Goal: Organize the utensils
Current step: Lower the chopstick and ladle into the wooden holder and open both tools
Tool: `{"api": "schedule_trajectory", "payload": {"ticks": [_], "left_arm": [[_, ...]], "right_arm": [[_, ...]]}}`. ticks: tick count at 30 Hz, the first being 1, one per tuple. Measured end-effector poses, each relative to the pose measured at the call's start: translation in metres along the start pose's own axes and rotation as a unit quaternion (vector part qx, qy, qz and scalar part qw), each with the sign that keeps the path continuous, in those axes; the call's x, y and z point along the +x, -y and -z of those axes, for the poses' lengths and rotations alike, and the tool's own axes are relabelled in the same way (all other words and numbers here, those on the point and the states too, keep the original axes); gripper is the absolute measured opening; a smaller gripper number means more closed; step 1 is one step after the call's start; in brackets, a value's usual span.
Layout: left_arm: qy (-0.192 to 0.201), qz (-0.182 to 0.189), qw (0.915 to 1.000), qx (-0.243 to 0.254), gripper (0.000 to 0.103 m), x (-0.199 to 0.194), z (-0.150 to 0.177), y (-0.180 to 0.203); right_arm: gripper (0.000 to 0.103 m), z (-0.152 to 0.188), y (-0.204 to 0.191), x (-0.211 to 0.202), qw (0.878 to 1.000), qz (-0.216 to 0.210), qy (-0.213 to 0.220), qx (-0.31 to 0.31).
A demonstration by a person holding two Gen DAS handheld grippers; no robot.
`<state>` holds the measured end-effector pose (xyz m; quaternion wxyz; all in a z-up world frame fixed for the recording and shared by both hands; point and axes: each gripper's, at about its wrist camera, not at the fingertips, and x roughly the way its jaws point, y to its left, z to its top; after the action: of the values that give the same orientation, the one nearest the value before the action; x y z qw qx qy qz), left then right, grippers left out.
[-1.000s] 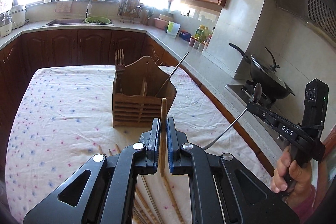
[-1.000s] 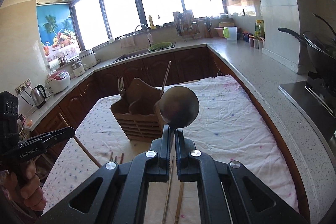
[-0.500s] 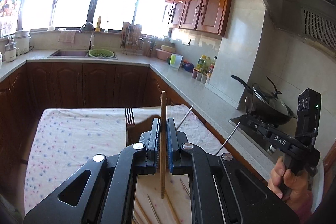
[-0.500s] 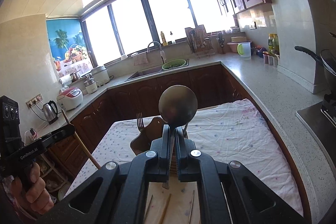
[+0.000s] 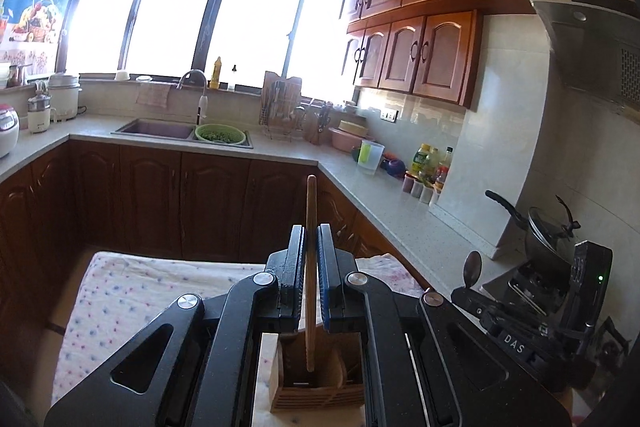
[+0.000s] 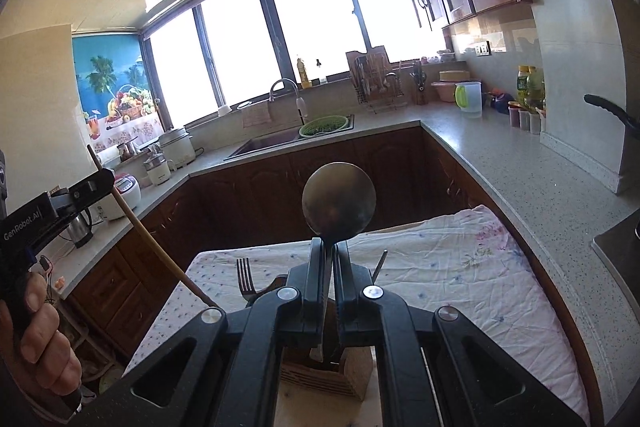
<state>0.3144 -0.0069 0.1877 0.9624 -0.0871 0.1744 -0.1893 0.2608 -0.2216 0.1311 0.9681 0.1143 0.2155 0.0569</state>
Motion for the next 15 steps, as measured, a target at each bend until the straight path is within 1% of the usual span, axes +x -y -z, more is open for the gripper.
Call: {"api": "schedule_trajectory", "payload": {"ticks": [3,7,11,15], "left_arm": [[-0.018,-0.014,0.9996,-0.015,0.005,0.024,0.024,-0.012],[-0.045,-0.022,0.9978,-0.043,0.005,0.048,0.052,-0.028],[-0.063,-0.022,0.9962,-0.055,0.006,0.058,0.073,-0.034],[-0.077,-0.023,0.9954,-0.053,0.006,0.064,0.085,-0.034]], "right_arm": [[0.004,0.016,0.005,0.022,1.000,0.004,-0.016,0.008],[0.004,0.037,0.011,0.046,0.999,0.016,-0.038,0.009],[0.004,0.054,0.014,0.063,0.998,0.019,-0.062,0.013],[0.004,0.064,0.019,0.074,0.996,0.019,-0.083,0.020]]}}
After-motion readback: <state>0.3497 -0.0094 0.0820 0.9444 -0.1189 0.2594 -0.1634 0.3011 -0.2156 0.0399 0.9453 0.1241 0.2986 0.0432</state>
